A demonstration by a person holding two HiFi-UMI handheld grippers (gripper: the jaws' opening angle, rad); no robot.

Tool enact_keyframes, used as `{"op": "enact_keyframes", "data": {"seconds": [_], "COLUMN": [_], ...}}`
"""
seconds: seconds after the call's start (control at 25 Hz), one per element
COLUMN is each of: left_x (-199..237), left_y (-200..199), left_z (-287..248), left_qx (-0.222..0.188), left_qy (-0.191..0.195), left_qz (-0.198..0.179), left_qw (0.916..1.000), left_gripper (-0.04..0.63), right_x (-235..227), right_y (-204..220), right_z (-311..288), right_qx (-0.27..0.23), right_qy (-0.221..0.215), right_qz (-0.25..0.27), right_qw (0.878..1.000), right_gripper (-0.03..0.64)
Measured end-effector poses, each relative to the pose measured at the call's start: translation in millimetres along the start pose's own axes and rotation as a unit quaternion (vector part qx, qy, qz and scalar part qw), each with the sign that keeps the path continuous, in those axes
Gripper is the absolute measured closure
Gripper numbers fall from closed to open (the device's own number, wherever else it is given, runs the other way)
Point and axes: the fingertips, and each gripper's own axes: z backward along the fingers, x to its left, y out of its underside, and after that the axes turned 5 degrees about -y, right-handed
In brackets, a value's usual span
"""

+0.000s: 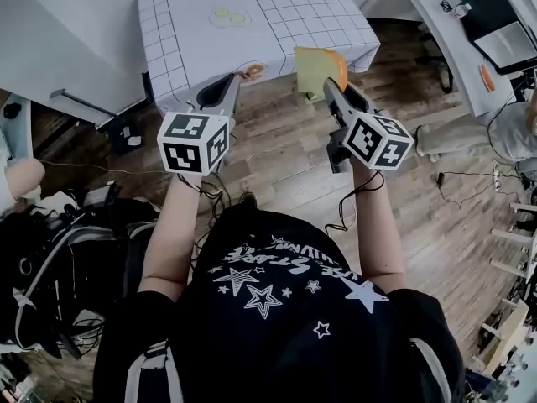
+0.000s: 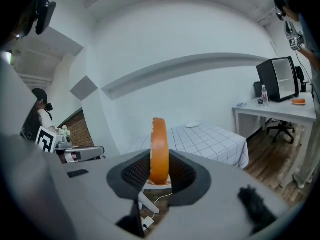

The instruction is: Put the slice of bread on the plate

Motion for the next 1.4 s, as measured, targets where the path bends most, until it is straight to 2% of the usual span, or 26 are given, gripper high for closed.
{"op": "enact_keyframes", "data": {"seconds": [0.32, 0.56, 0.92, 1.4], "left_x": [28, 33, 60, 59], "left_y": [7, -3, -18, -53], "left_z": [-22, -43, -91, -204], "left_qx": [0.0, 0.0, 0.001, 0.007], "left_qy": [0.007, 0.003, -0.067, -0.146], "left_qz": [0.021, 0.015, 0.022, 0.042], "left_qw": [0.9998, 0.9999, 0.9975, 0.9884], "left_gripper": [0.588, 0.588, 0.588, 0.588], "right_x": [-6, -31, -84, -190], "right_y": [1, -17, -46, -98], "right_z": [-26, -45, -113, -196], "right_qx": [0.013, 0.005, 0.008, 0.045], "right_qy": [0.013, 0.013, -0.039, -0.11], "right_qz": [0.018, 0.015, 0.013, 0.025], "right_qw": [1.0, 1.0, 0.999, 0.993], "right_gripper": [0.518, 0.518, 0.518, 0.518]}}
